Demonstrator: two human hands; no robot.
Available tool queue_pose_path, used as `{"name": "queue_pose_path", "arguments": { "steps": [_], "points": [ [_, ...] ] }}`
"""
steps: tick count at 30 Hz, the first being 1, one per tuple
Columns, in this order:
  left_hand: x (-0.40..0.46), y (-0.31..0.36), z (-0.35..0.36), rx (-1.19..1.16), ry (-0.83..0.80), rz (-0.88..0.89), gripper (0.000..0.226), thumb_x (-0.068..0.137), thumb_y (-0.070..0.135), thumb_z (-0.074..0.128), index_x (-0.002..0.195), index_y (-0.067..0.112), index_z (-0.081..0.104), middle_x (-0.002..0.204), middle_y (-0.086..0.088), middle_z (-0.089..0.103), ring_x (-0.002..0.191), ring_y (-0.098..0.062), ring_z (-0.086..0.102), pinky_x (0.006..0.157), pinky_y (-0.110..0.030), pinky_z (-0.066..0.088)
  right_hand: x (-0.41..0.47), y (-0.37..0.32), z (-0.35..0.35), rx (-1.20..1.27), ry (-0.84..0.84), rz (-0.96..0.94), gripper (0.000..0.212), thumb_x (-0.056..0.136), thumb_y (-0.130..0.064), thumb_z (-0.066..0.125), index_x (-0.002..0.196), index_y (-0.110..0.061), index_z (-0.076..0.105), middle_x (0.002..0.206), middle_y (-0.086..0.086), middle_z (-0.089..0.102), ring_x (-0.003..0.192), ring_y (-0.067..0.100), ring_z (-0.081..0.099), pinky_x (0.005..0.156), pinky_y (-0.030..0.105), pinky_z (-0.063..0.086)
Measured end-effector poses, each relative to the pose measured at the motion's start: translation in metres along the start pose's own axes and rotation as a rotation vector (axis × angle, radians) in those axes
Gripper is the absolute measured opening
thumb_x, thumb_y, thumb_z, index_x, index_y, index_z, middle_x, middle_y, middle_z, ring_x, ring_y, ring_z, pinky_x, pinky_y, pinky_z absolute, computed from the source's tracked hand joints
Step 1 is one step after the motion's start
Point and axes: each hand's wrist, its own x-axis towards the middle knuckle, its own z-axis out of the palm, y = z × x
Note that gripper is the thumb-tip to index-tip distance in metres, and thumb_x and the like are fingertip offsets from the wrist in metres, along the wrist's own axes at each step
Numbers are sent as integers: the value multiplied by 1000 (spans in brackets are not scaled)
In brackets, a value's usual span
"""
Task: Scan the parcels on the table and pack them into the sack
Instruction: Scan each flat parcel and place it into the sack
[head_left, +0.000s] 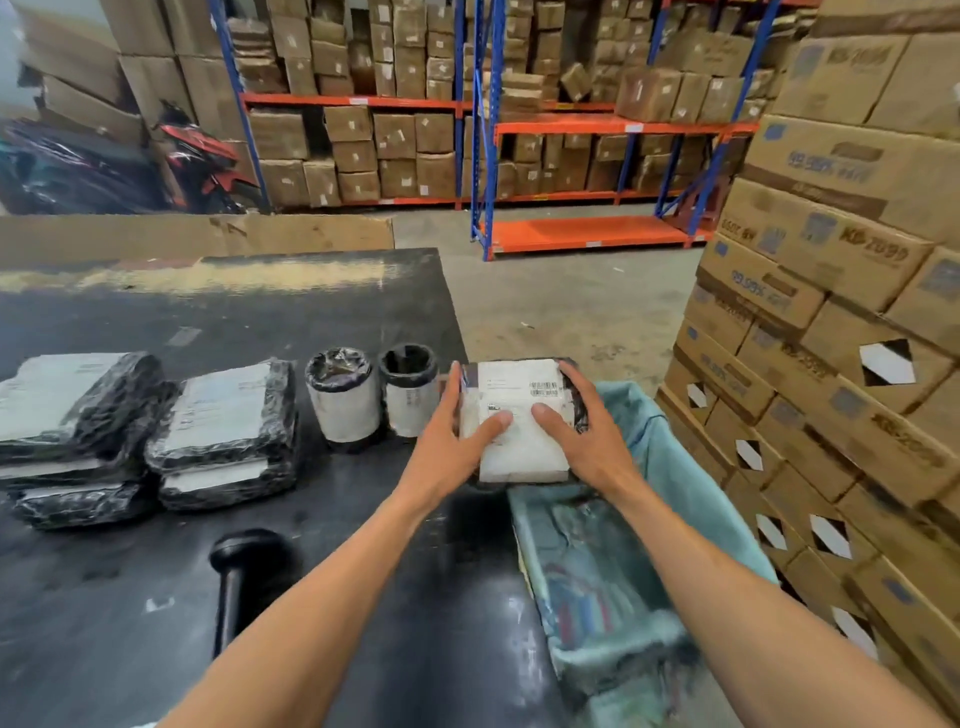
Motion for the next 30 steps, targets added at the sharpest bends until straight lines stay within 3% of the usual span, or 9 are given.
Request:
{"name": "queue_pose_path", "arguments": {
  "steps": [3, 6, 9, 13, 15, 19, 24, 28, 30],
  "points": [
    [24, -13, 44, 105, 25, -64, 83, 92, 72, 45, 159, 43, 5, 105, 4, 66, 96, -10, 64, 85, -26, 49, 17, 41, -36, 50, 52, 68, 63, 95, -35, 78, 149, -44, 47, 140, -14, 60, 113, -19, 58, 94, 11, 52],
    [42, -34, 77, 257, -32, -83, 81, 93, 78, 29, 160, 36, 13, 136, -6, 51, 128, -21, 49, 110, -39, 39, 29, 79, -65, 58, 88, 156, 68, 97, -25, 77, 157, -28, 45, 139, -8, 58, 105, -23, 54, 79, 0, 47],
    [59, -53, 94, 508, -86, -116, 78, 100, 65, 30, 162, 23, 5, 165, -13, 11, 152, -27, 10, 125, -43, 11, 36, 115, -80, 12, 40, 193, 73, 94, -27, 80, 158, -26, 44, 138, -12, 57, 103, -28, 50, 79, -3, 43],
    [84, -70, 97, 745, -88, -44, 83, 102, 58, 33, 161, 12, -5, 166, -14, -19, 153, -28, -16, 123, -39, -13, 40, 163, -68, -13, -43, 309, 78, 86, -33, 88, 154, -37, 49, 134, -20, 62, 103, -31, 53, 92, 3, 46],
    [92, -76, 96, 778, -82, -49, 86, 102, 58, 35, 160, 10, -7, 166, -9, -20, 151, -17, -19, 123, -35, -12, 42, 187, -54, -23, -84, 372, 80, 83, -33, 91, 152, -40, 51, 129, -23, 67, 105, -25, 58, 101, 15, 50],
    [100, -87, 93, 795, -77, -27, 81, 105, 52, 34, 160, 9, -6, 167, -4, -18, 152, -9, -14, 125, -33, -8, 51, 230, -22, -15, -195, 456, 85, 82, -27, 92, 155, -37, 49, 123, -17, 71, 105, -12, 66, 81, 5, 50],
    [102, -99, 97, 852, -56, -37, 78, 103, 41, 32, 159, 3, -8, 166, -14, -18, 154, -22, -15, 125, -34, -9, 65, 273, 22, -56, -258, 532, 95, 77, -45, 93, 157, -47, 42, 137, -10, 63, 127, 12, 57, 111, 33, 46],
    [103, -104, 98, 936, -56, -14, 78, 99, 38, 28, 158, 0, -6, 167, -16, -14, 155, -25, -13, 125, -36, -8, 79, 298, 44, -55, -265, 535, 92, 85, -26, 90, 162, -29, 40, 128, -15, 56, 123, 7, 53, 102, 17, 37],
    [104, -105, 98, 950, -54, -9, 77, 98, 36, 28, 158, -1, -4, 167, -17, -12, 155, -26, -12, 125, -37, -7, 78, 314, 49, -76, -288, 545, 94, 87, -27, 88, 164, -30, 35, 133, -13, 56, 128, 8, 52, 105, 18, 37]
  ]
}}
